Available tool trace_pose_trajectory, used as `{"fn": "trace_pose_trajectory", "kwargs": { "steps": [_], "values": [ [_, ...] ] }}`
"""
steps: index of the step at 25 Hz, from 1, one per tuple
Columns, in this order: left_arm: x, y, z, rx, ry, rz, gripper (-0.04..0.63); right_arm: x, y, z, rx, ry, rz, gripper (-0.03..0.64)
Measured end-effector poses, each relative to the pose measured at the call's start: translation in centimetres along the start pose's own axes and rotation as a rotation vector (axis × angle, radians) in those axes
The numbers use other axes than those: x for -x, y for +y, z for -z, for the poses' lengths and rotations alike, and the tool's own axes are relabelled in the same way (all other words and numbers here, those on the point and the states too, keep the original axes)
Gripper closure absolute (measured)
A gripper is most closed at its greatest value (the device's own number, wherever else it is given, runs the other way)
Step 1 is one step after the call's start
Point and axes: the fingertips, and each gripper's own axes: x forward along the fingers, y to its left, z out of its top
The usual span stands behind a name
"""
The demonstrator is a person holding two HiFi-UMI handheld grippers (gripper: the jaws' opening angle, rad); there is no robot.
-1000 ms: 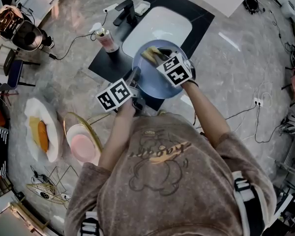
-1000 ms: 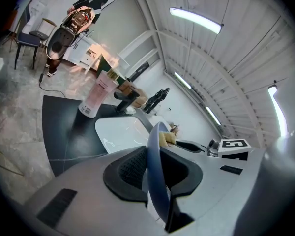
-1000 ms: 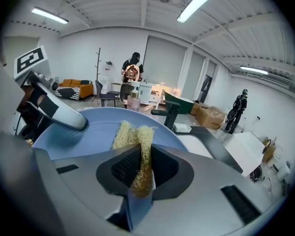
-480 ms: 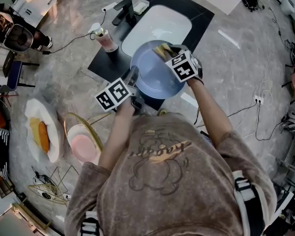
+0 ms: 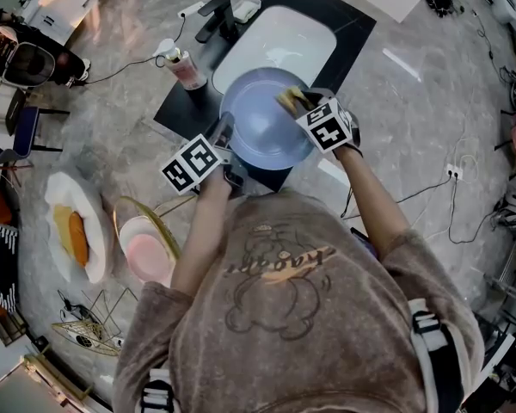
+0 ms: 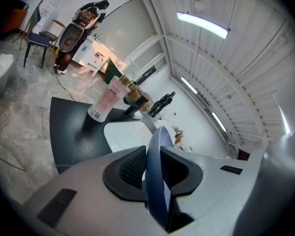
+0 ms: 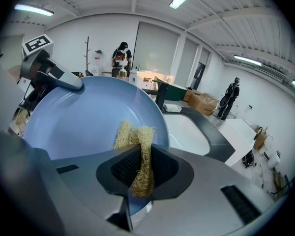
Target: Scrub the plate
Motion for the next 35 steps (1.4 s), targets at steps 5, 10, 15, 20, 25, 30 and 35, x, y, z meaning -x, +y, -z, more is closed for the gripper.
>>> {"fn": "trace_pose_trajectory", "kwargs": {
  "steps": [5, 10, 15, 20, 25, 30, 35],
  "values": [
    [0.0, 0.5, -0.5, 0.019, -0.019, -0.009, 0.528, 0.6, 1.9, 1.1, -0.019, 0.009, -0.037, 0.565],
    [-0.1, 0.8, -0.6, 0.029, -0.033, -0.014, 0.526, 1.5, 4.1, 2.1, -0.032, 0.012, -0.083, 0.565],
    [-0.1, 0.9, -0.6, 0.039, -0.044, -0.017, 0.525, 2.4, 6.0, 2.3, -0.027, 0.005, -0.134, 0.565],
    [-0.2, 0.8, -0.6, 0.059, -0.051, -0.016, 0.525, 3.2, 8.0, 2.2, -0.008, -0.003, -0.176, 0.565],
    [-0.4, 0.6, -0.7, 0.065, -0.059, -0.012, 0.523, 3.5, 10.0, 1.3, -0.001, -0.016, -0.211, 0.565],
    [-0.5, 0.3, -0.4, 0.082, -0.057, 0.000, 0.523, 3.9, 11.2, -0.2, 0.014, -0.052, -0.242, 0.565],
    [-0.6, -0.4, -0.2, 0.095, -0.053, 0.024, 0.523, 4.0, 11.5, -2.0, 0.040, -0.090, -0.242, 0.565]
  ]
}}
